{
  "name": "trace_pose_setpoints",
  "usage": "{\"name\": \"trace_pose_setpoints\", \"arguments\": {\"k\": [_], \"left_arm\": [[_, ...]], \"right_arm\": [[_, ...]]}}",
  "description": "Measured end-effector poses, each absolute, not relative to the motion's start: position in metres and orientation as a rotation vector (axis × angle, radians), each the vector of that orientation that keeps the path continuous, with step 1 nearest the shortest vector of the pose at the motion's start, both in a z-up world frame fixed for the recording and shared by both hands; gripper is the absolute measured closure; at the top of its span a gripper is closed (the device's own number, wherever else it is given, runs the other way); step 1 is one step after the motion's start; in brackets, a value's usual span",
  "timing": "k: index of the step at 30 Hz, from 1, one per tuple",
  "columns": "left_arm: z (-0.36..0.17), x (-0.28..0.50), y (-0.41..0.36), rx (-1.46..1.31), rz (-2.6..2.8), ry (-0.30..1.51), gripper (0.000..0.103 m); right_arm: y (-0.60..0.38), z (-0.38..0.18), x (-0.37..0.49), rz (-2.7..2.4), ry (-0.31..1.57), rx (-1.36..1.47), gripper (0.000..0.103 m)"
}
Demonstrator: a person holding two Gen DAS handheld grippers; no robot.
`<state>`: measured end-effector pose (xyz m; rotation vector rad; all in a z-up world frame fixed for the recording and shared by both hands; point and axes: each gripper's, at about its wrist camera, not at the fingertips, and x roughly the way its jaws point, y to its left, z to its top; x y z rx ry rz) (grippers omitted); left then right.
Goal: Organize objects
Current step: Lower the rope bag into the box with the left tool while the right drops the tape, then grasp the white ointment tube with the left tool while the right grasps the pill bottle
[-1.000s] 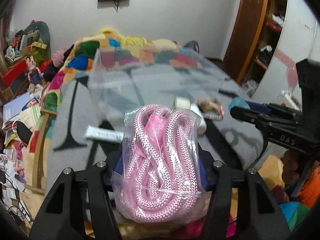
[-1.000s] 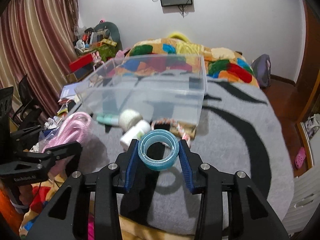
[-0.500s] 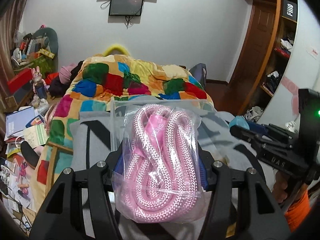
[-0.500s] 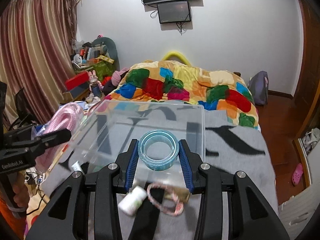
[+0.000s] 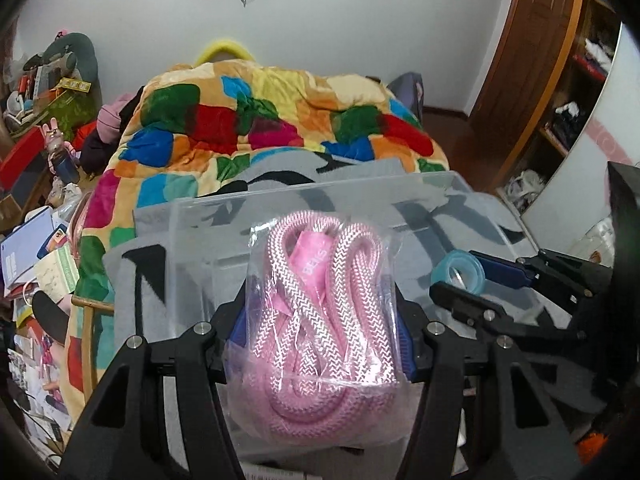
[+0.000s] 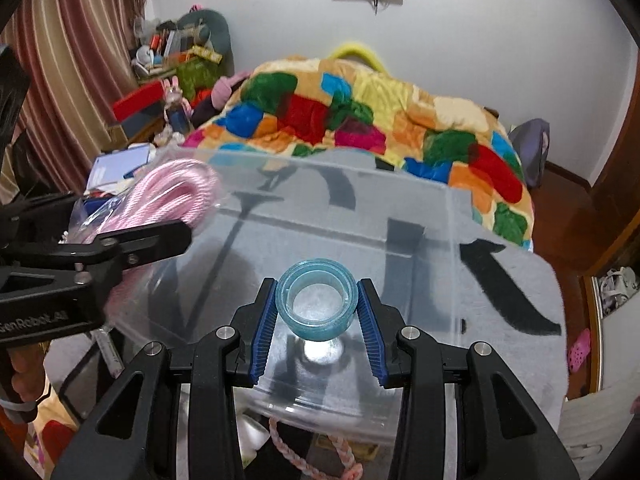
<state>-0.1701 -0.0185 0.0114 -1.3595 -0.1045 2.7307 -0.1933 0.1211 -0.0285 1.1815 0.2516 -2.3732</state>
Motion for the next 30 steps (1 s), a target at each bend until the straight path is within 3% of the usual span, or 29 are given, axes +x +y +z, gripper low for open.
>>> {"name": "trace_pose_setpoints", "arguments": {"k": [13,17,21,30], "left_arm": [[0.039,-0.145,-0.029,-1.262,2.782,-0.108,0.045],[0.055,-0.114,-0.041,-1.176,2.842,-0.12,0.031],[0.055,-0.09,-0.052,-1.159,2.888,-0.113,0.023],[0.005,-0.059,-0.069,-1.327,2.886,-0.188,0.021]], "right_arm": [[0.132,-0.003,-0.165,-2.386,0.243,1.088,0.064],[0.142,0.013,-0.143,-2.415,0.204,1.005,0.055],[0.149,0.018,-0.125,-2.414,0.154,0.979,0.053],[0.157,-0.019,-0.094,-2.38,0.083,1.085,0.053]]}}
